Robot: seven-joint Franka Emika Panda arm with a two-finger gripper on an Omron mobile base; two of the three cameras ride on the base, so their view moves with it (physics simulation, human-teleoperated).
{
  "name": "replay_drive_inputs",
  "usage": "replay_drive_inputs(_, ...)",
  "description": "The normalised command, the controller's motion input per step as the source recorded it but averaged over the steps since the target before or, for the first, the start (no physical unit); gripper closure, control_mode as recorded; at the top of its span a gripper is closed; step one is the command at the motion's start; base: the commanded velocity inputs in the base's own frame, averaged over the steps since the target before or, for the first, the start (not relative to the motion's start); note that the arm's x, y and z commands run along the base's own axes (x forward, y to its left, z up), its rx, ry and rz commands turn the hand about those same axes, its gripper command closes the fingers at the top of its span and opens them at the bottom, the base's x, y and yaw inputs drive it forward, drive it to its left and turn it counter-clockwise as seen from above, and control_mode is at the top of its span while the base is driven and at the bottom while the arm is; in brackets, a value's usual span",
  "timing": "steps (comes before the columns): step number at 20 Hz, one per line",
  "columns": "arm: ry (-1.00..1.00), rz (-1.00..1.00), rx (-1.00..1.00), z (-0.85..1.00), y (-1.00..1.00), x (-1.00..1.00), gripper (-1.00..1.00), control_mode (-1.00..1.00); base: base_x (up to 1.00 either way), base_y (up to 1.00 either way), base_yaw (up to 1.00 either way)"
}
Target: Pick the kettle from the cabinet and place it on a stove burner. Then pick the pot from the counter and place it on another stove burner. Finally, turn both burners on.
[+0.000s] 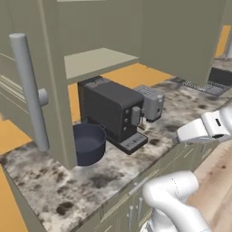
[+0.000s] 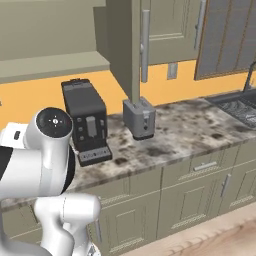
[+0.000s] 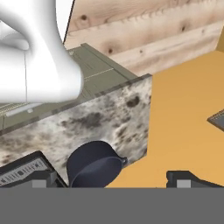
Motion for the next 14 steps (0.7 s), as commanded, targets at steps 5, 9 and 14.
replay_drive_inputs(5, 0.0, 0.0, 0.0, 0.0, 0.0, 0.0, -1.0, 1.0, 0.16, 0.51, -0.13)
replay_drive_inputs(9, 0.0, 0.0, 0.0, 0.0, 0.0, 0.0, -1.0, 1.0, 0.14, 0.54, -0.02)
replay_drive_inputs(14, 0.0, 0.0, 0.0, 0.0, 0.0, 0.0, -1.0, 1.0, 0.18, 0.54, 0.0)
